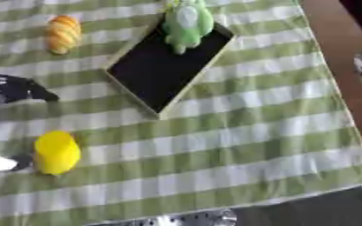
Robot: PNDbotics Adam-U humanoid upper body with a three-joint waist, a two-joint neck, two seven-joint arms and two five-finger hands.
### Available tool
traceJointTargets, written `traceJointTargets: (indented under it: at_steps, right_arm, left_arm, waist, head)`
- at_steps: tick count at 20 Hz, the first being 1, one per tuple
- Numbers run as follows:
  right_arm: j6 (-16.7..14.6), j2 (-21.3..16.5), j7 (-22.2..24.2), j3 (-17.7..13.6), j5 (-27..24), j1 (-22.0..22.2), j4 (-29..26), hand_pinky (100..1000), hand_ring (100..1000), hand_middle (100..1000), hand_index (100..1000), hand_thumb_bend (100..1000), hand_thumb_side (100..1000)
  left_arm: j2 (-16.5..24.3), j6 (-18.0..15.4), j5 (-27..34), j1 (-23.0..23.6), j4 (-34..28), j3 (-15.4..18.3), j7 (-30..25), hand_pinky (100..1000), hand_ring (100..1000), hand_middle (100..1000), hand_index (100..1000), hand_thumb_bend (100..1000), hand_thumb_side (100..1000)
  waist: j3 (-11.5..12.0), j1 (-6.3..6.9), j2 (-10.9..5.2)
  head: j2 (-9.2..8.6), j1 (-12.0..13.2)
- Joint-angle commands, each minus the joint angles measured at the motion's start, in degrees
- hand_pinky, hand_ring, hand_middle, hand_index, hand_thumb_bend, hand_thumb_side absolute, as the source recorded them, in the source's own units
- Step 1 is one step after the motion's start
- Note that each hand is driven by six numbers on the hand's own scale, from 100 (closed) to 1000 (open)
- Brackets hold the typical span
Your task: Pick up objects on the table and place them in the box.
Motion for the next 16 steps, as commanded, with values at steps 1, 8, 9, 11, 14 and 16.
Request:
traceJointTargets:
  at_steps: [1,8,9,11,14,16]
  right_arm:
    - [0.05,-1.20,-0.07,-0.70,-0.20,-0.45,-0.82,912,850,716,800,100,602]
    - [0.11,-0.93,-0.07,-0.68,-0.33,-0.48,-0.82,913,851,716,800,100,603]
    - [0.10,-0.91,-0.04,-0.66,-0.35,-0.48,-0.82,913,851,716,800,100,603]
    - [0.04,-0.87,-0.04,-0.67,-0.36,-0.48,-0.82,913,851,716,800,100,604]
    - [-0.07,-0.80,-0.11,-0.68,-0.38,-0.51,-0.82,913,851,716,800,100,604]
    - [-0.16,-0.77,-0.18,-0.70,-0.39,-0.54,-0.82,913,851,716,800,100,605]
  left_arm:
    - [0.52,1.18,-0.63,-0.12,-0.81,-0.22,-1.62,870,849,812,939,499,297]
    - [-0.76,2.54,-2.60,-0.71,-0.81,-1.84,-3.35,866,846,808,933,460,295]
    - [-0.93,2.65,-3.09,-0.78,-0.81,-2.03,-3.52,865,845,806,930,451,293]
    - [-1.24,2.83,-4.05,-0.79,-0.81,-2.40,-3.92,862,843,801,925,432,291]
    - [-1.65,3.03,-5.03,-0.78,-0.81,-2.98,-4.84,859,840,800,923,419,295]
    - [-1.84,3.24,-5.54,-0.76,-0.81,-3.17,-5.41,858,839,798,922,414,297]
  waist:
    - [-0.04,-0.19,-1.42]
    - [-0.18,-0.12,-1.39]
    - [-0.20,-0.11,-1.38]
    - [-0.25,-0.10,-1.35]
    - [-0.34,-0.12,-1.29]
    - [-0.37,-0.12,-1.25]
  head:
    - [0.28,-0.10]
    - [0.28,-0.02]
    - [0.28,-0.01]
    - [0.28,0.03]
    - [0.28,0.02]
    - [0.28,0.02]
